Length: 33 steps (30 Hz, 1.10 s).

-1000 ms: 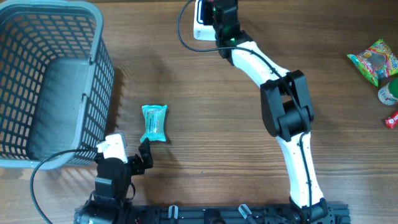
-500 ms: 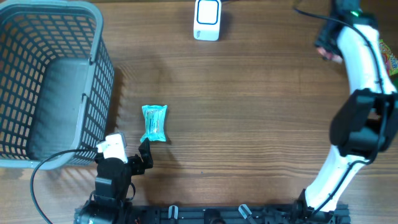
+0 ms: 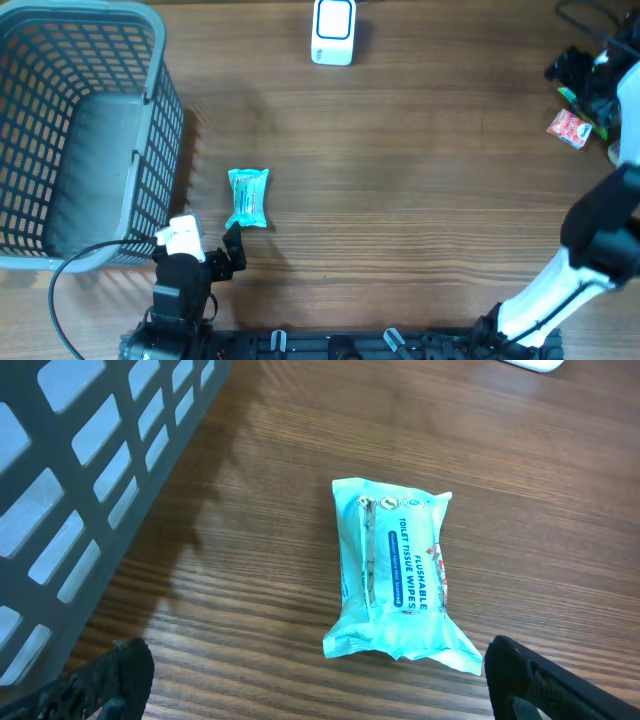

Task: Scan the item barcode
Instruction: 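Reach the right gripper to the light-blue wipes pack and grasp it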

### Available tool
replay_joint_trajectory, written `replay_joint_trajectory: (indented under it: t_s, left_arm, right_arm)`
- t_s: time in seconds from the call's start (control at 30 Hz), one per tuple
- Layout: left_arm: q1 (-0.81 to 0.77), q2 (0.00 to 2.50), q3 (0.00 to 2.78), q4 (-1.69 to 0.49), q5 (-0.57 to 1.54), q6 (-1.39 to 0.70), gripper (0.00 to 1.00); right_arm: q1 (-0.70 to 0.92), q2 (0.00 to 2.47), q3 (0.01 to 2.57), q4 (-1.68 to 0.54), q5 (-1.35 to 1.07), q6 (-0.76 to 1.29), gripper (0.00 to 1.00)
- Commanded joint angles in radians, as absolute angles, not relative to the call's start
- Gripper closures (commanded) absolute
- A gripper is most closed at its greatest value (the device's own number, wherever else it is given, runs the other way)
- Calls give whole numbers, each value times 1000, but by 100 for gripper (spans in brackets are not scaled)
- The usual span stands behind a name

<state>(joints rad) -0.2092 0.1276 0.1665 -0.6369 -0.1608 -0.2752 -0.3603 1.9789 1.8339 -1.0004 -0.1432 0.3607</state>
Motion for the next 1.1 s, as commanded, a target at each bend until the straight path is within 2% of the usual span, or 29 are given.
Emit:
replay_joint_trajectory:
  t_s: [0.0, 0.23, 0.33, 0.47, 0.67, 0.8, 0.93, 0.97, 1.0, 1.07]
  left_arm:
    - [-207, 124, 161, -637, -173, -270, 0]
    - [-207, 124, 161, -637, -174, -270, 0]
    - [-207, 124, 161, -637, -174, -269, 0]
    - [-207, 124, 161, -637, -173, -270, 0]
    - [-207, 125, 161, -637, -173, -270, 0]
    - [-207, 124, 161, -637, -174, -270, 0]
    - [-207, 124, 161, -637, -174, -270, 0]
    - [-207, 124, 161, -637, -173, -270, 0]
    - [-207, 125, 161, -637, -174, -269, 0]
    - [-207, 124, 161, -637, -173, -270, 0]
  right_arm:
    - [-180, 1878, 1865, -1097, -389, 369, 0]
    - [278, 1906, 1694, -1094, -489, 370, 0]
    - [467, 1945, 1604, -941, -583, 379, 0]
    - [671, 2049, 1552, -704, -589, 587, 0]
    - [808, 2135, 1552, -517, -543, 742, 0]
    - [834, 2176, 1552, -551, -380, 841, 1]
    - [835, 2207, 1552, -555, -359, 867, 1]
    - [838, 2220, 1552, -548, -359, 869, 3]
    - [844, 2240, 1552, -543, -359, 898, 13]
    - [854, 2278, 1552, -539, -351, 920, 40]
